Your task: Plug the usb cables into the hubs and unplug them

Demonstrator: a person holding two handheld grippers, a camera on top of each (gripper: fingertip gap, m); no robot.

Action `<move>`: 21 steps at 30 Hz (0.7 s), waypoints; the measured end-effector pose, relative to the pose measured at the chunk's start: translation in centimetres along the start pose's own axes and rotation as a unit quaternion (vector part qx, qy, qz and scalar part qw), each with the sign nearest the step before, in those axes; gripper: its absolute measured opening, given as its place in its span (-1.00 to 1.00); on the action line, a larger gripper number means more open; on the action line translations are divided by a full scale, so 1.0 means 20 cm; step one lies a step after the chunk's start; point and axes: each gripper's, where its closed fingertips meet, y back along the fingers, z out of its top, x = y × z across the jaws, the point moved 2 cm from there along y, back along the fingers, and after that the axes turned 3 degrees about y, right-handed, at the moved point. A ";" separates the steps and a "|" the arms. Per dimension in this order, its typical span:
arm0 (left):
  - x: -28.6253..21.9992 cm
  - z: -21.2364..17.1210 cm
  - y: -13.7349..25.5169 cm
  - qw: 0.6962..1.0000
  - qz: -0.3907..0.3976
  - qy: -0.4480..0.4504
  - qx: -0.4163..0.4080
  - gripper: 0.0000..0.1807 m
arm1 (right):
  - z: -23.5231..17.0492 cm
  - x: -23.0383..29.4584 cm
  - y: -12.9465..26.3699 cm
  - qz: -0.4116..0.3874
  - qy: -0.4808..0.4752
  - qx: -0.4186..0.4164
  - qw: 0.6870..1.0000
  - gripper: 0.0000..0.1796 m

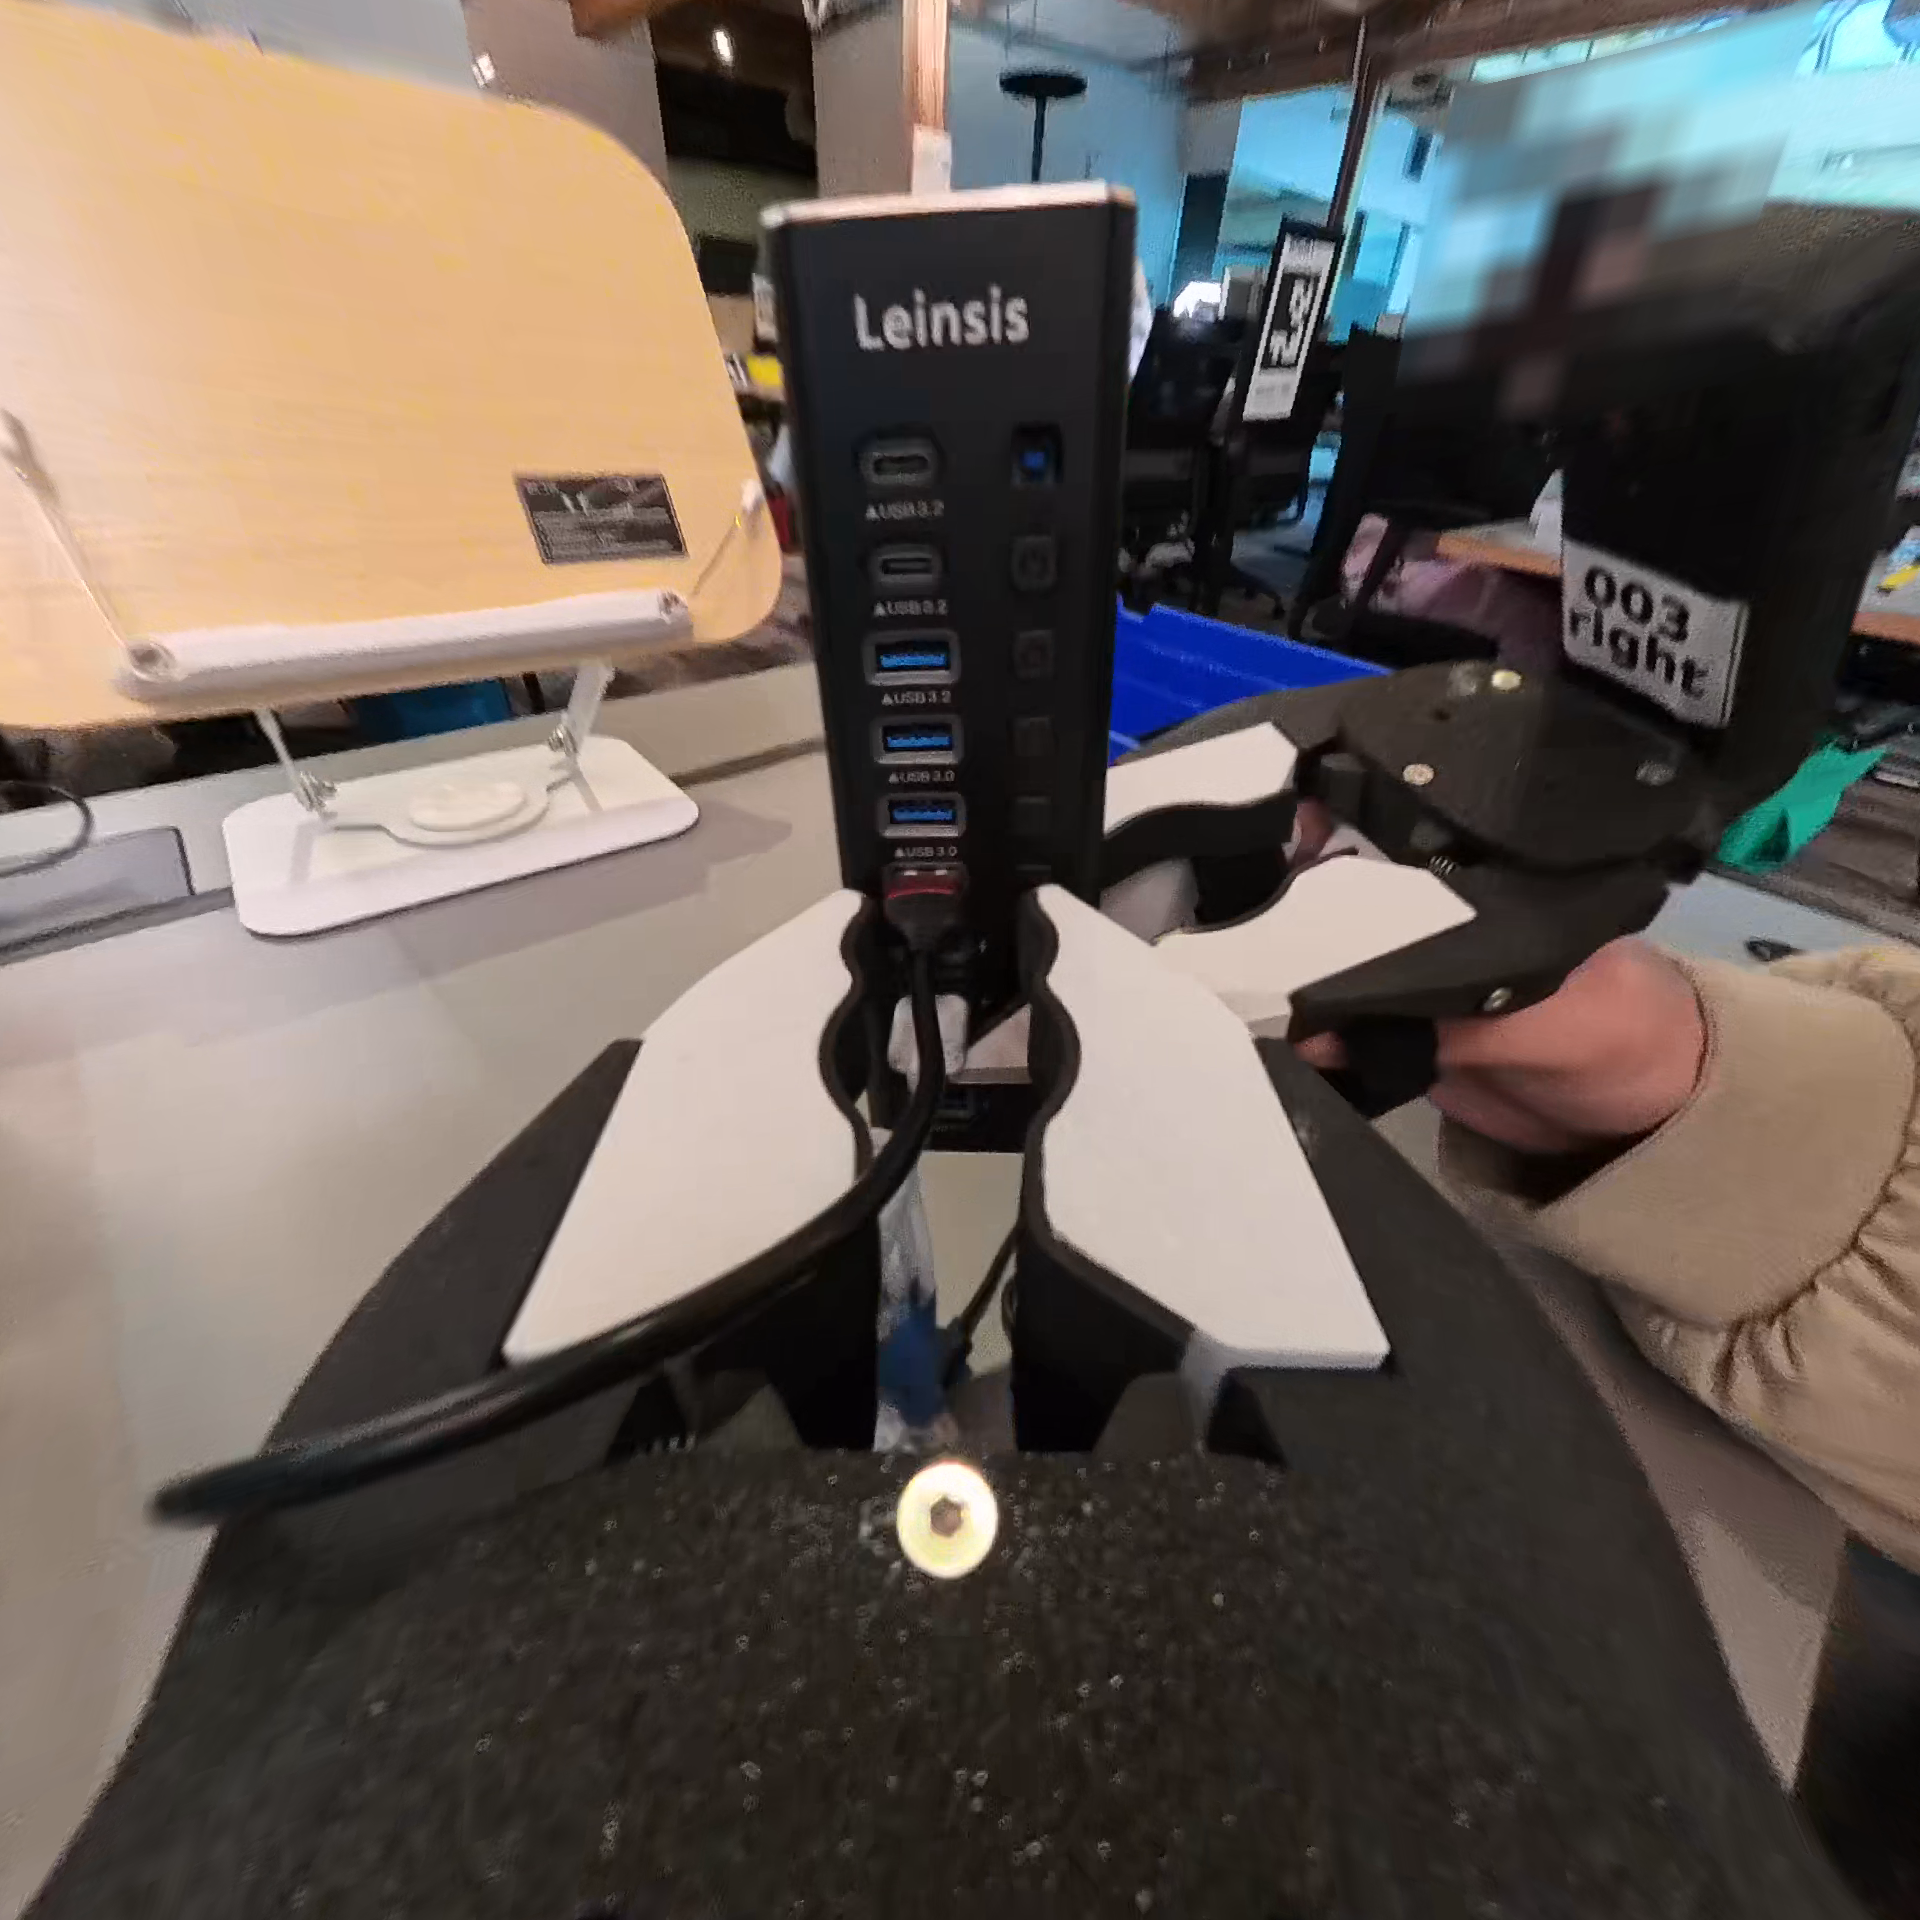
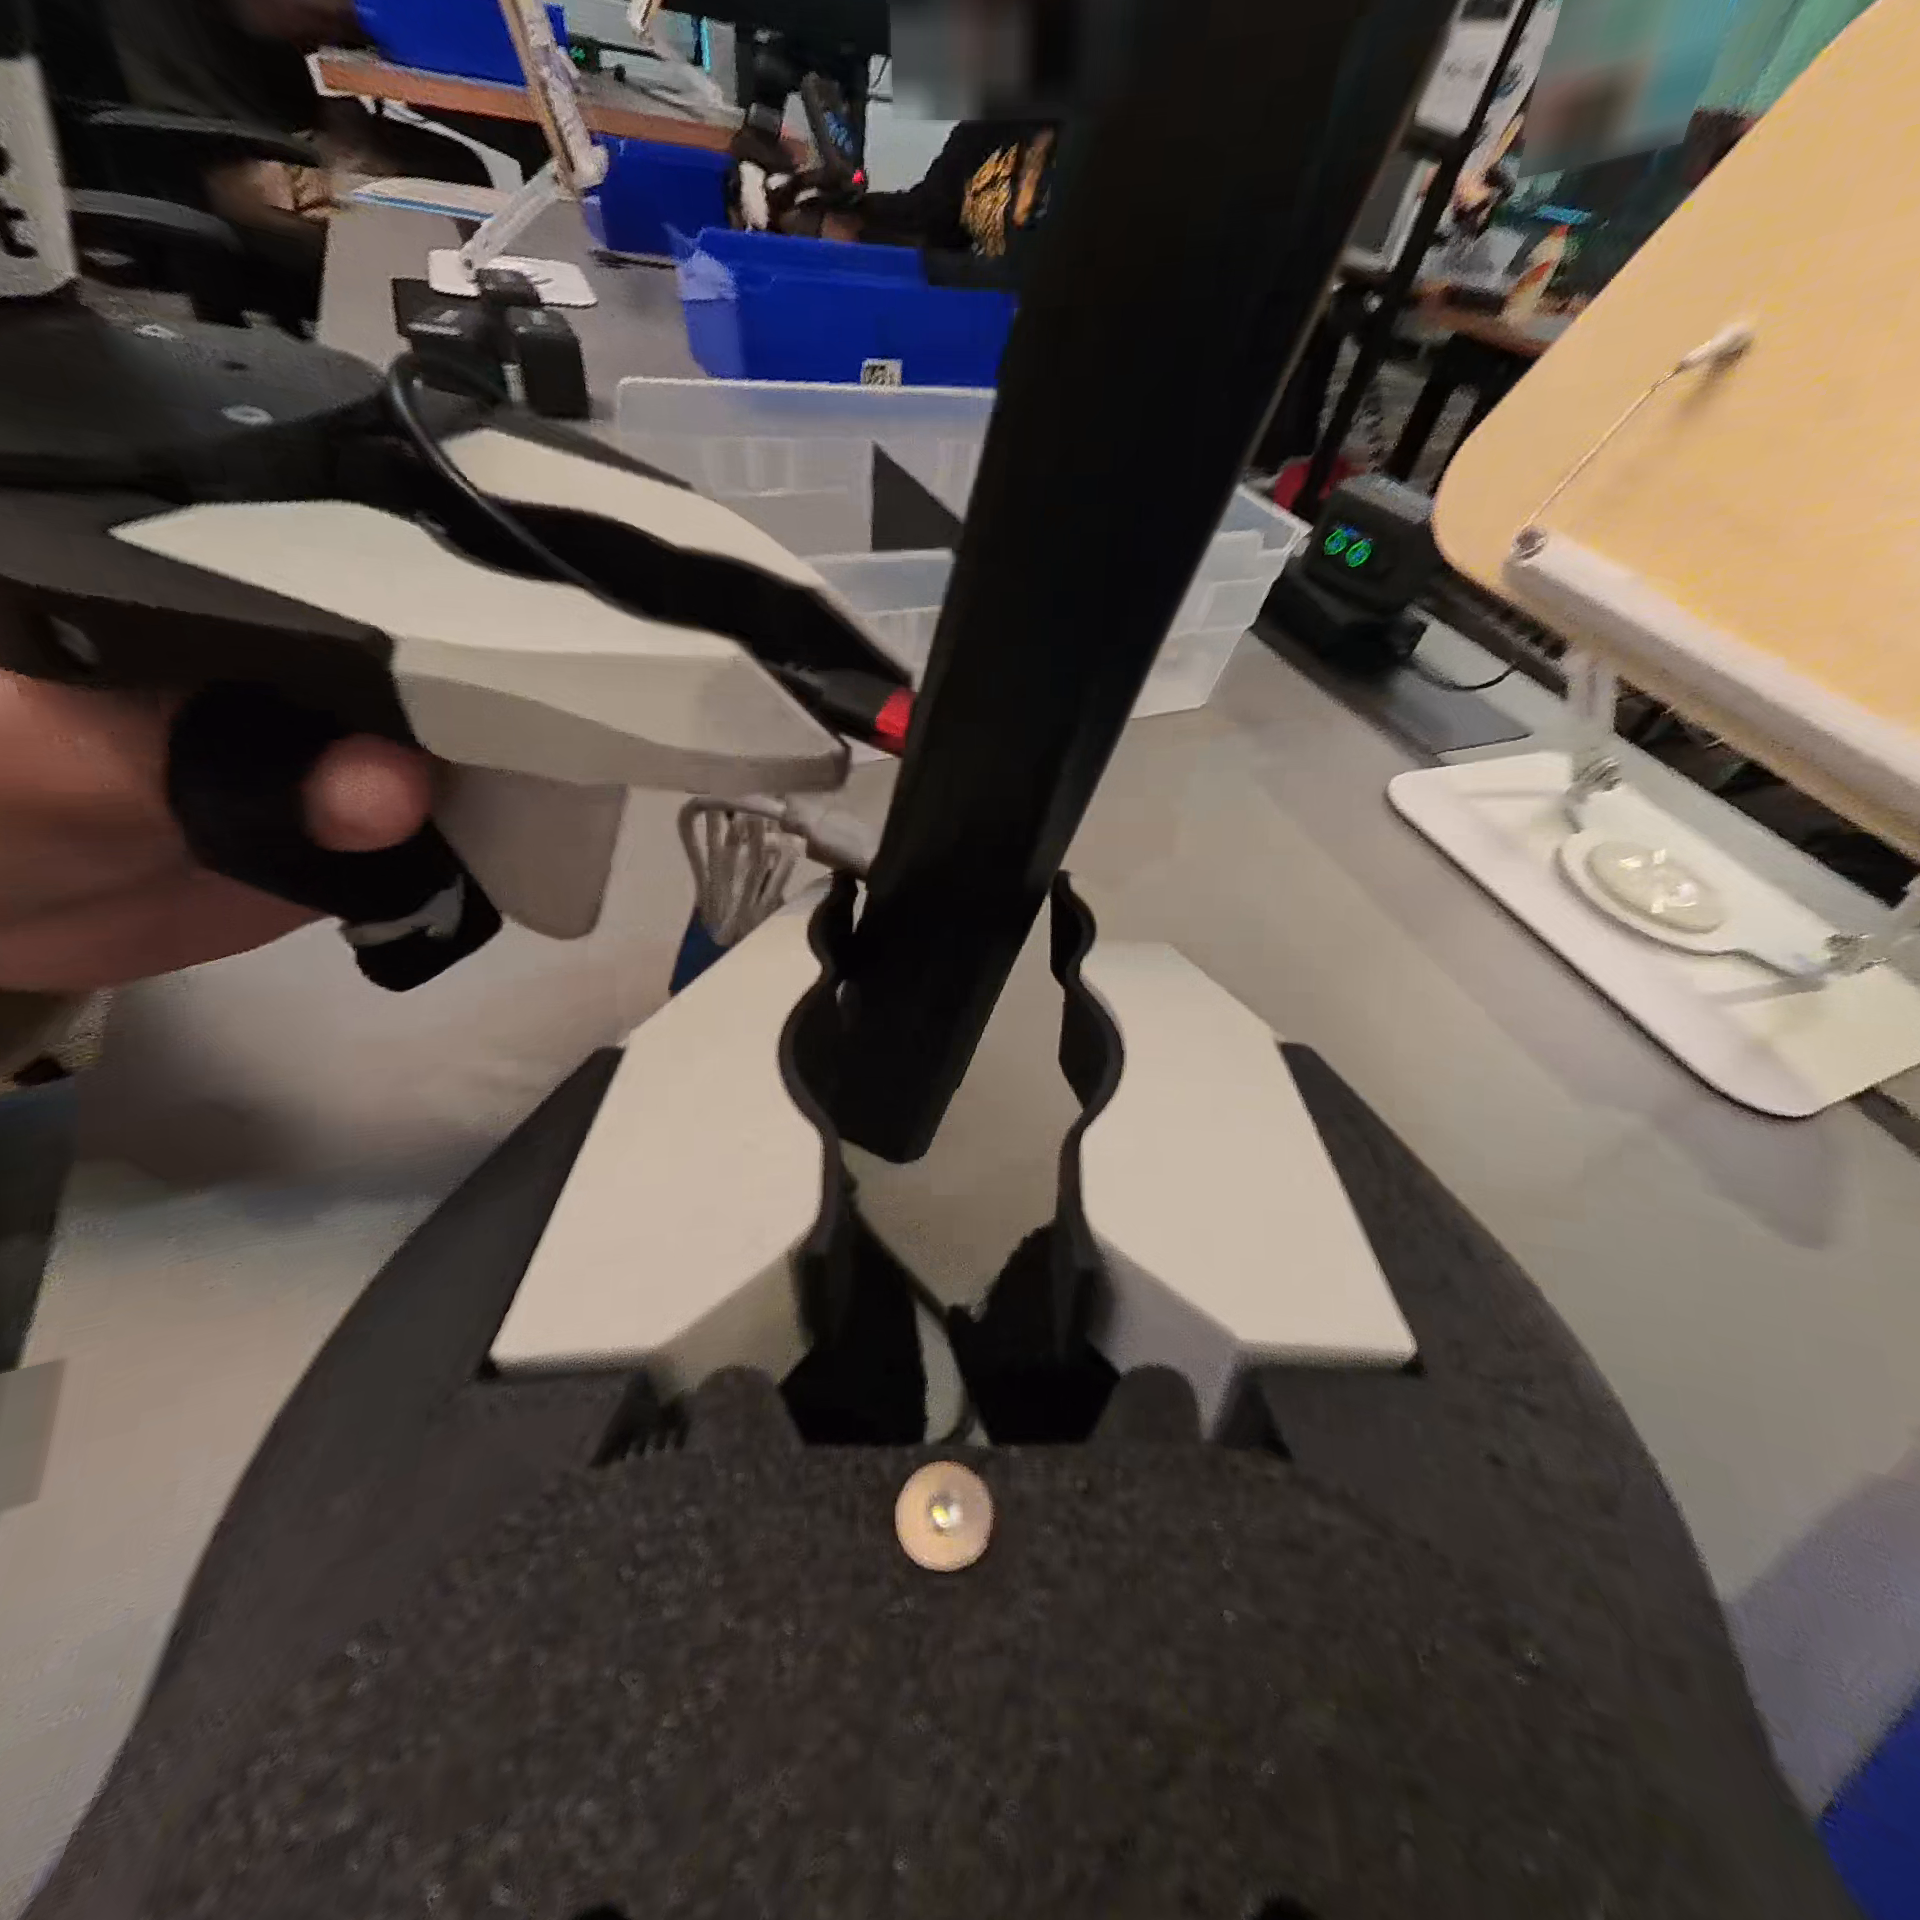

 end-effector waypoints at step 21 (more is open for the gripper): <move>0.05 -0.03 0.11 0.996 0.040 -0.082 0.018 -0.76 | -0.02 0.04 -0.03 0.006 -0.006 0.004 1.000 -0.60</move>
